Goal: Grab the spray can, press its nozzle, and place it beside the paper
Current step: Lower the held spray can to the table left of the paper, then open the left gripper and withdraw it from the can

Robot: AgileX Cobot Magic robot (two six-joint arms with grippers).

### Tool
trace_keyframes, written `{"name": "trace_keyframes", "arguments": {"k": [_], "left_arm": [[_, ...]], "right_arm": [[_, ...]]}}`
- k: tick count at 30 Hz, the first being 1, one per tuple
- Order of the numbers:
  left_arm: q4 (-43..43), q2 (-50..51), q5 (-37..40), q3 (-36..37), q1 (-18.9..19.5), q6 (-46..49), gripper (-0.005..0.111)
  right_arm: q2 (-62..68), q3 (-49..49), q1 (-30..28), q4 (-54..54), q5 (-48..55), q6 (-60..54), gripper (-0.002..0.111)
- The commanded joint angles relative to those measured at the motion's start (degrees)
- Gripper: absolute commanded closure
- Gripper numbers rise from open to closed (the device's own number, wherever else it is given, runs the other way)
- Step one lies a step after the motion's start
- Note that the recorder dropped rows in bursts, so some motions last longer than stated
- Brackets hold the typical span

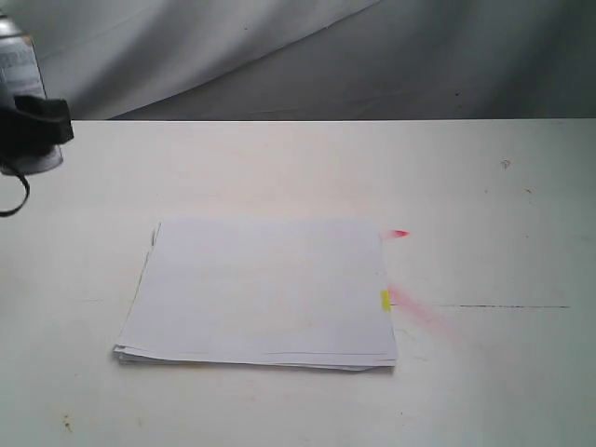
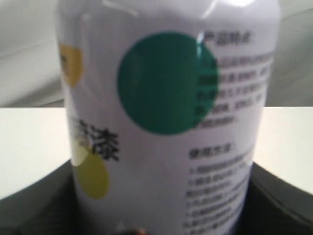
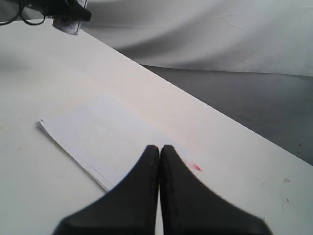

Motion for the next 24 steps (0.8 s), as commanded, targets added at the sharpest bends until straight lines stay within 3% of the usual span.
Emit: {"name": "trace_keyframes", "arguments": {"k": [1, 9, 15, 24], "left_arm": [[-11.6, 3.6, -12.5, 5.8, 0.1, 3.6, 0.107], [-14.1, 11.0, -19.8, 8.9, 0.1, 3.9, 0.107], [-8.9, 16.9, -27.3, 8.9, 0.1, 7.7, 0.107], [-8.8, 25.0, -36.1, 8.9, 0.1, 8.8, 0.107]], "right_arm": [[-0.3, 0.3, -0.4, -0.1, -0.6, 0.1, 0.108], [-0.3, 0.3, -0.4, -0.1, -0.6, 0.1, 0.108], [-0.3, 0.3, -0.4, -0.1, -0.6, 0.1, 0.108], [-0.3, 0.3, -0.4, -0.1, -0.6, 0.1, 0.108]]}}
